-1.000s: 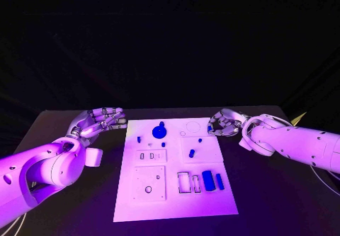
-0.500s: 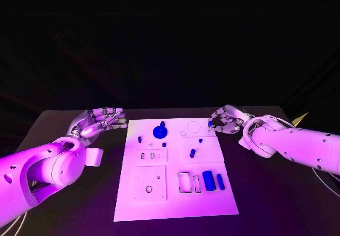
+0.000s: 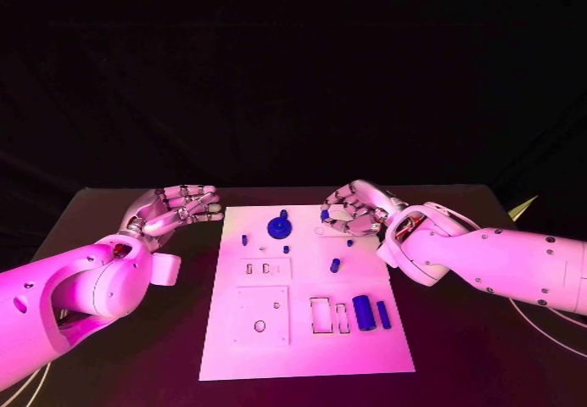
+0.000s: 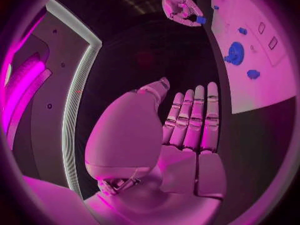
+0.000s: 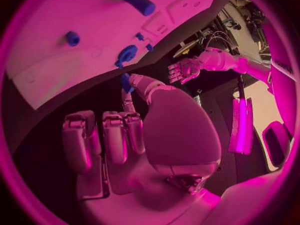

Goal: Assemble the parts on the task board

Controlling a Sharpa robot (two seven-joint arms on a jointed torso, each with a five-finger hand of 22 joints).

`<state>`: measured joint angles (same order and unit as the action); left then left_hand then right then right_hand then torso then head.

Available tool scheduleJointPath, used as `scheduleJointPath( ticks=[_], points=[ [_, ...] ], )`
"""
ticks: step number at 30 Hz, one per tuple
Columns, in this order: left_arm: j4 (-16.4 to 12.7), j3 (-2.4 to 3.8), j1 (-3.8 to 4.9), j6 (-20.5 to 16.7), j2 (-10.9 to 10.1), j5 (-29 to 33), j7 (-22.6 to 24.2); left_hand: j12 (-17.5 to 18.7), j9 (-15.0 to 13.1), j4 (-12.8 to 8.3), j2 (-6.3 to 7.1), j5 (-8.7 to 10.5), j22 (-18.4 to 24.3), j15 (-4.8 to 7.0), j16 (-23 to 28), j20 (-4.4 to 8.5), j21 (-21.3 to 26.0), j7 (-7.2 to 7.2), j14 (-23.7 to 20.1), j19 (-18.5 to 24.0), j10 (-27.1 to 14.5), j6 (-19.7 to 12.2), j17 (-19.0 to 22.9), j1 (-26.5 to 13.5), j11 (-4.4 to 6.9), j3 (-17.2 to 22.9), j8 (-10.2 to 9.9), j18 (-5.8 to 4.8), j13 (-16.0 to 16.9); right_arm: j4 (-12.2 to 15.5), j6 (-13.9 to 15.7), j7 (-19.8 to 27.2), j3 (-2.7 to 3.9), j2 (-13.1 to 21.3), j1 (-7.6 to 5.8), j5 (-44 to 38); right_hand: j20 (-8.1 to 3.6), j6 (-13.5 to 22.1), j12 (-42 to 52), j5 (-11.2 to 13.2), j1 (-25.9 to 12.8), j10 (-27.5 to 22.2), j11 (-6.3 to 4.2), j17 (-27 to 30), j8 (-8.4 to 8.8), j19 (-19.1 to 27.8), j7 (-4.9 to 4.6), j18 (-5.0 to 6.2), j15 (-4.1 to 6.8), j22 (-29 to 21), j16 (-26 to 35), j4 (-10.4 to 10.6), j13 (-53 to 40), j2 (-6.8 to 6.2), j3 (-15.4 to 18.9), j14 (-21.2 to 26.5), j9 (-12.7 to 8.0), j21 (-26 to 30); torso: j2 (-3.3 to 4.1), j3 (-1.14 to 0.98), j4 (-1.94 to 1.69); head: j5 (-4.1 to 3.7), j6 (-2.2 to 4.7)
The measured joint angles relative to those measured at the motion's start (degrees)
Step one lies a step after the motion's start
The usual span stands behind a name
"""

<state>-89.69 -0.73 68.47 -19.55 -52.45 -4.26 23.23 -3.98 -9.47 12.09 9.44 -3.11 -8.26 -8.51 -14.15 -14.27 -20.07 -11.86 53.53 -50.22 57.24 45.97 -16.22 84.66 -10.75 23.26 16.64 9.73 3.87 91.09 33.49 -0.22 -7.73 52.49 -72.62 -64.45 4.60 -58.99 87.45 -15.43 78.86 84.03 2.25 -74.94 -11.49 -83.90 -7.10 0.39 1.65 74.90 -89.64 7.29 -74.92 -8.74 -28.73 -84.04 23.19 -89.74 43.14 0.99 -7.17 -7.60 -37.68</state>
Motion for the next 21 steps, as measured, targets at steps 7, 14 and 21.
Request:
scheduleJointPath(
  ticks=[7, 14, 21],
  points=[
    [0.2, -0.03, 0.04, 0.0, -0.1, 0.0, 0.0, 0.0, 0.0, -0.2, 0.17, 0.0, 0.0, 0.0, 0.0, 0.0, 0.0, 0.0, 0.0, 0.0, 0.0, 0.0, -0.1, -0.2, 0.0, 0.2, 0.0, 0.0, 0.0, 4.5, 2.0, -6.4, -0.33, -4.0, 0.14, -2.8, 0.0, 0.2, 0.0, 0.6, -0.8, 0.0, 0.0, 0.0, 0.0, 0.0, 0.2, 0.0, 0.0, 0.0, 0.0, -0.2, 0.0, 0.07, -0.3, 0.0, 0.0, 0.0, 0.01, 0.08, -0.01, 0.85, -0.72],
    [0.4, -0.03, 0.07, 0.0, 0.2, 0.0, 0.0, 0.0, 0.0, -0.2, 0.31, 0.0, 0.0, 0.0, 0.0, 0.01, 0.0, 0.0, 0.0, 0.0, 0.0, 0.0, -0.1, -0.3, 0.0, 0.2, 0.0, 0.0, 0.0, 5.8, 2.6, -12.2, -0.63, -8.2, 0.85, -7.1, 0.0, 0.3, -0.3, 0.7, -1.1, 0.0, 0.0, 0.0, 0.0, 0.0, 0.2, 0.0, 0.0, 0.0, 0.0, -0.4, 0.0, -0.24, -0.4, 0.0, 0.0, 0.0, 0.07, 0.1, 0.05, 1.17, -1.51],
    [0.5, -0.04, 0.09, 0.0, 0.5, 0.0, -0.1, 0.0, 0.0, -0.2, 0.07, 0.0, 0.0, 0.0, 0.0, 0.02, 0.0, 0.0, 0.0, 0.0, 0.0, 0.0, -0.2, -0.5, 0.0, 0.2, 0.0, 0.0, 0.0, 4.8, 2.4, -16.9, -0.92, -11.4, 2.71, -11.4, 0.0, 0.4, -0.3, 0.7, -1.4, 0.0, 0.0, 0.0, -0.01, 0.0, 0.25, 0.0, 0.0, 0.0, 0.0, -0.5, 0.0, -0.47, -0.5, 0.0, 0.0, 0.0, 0.11, 0.1, 0.13, 1.85, -2.23]
  ],
)
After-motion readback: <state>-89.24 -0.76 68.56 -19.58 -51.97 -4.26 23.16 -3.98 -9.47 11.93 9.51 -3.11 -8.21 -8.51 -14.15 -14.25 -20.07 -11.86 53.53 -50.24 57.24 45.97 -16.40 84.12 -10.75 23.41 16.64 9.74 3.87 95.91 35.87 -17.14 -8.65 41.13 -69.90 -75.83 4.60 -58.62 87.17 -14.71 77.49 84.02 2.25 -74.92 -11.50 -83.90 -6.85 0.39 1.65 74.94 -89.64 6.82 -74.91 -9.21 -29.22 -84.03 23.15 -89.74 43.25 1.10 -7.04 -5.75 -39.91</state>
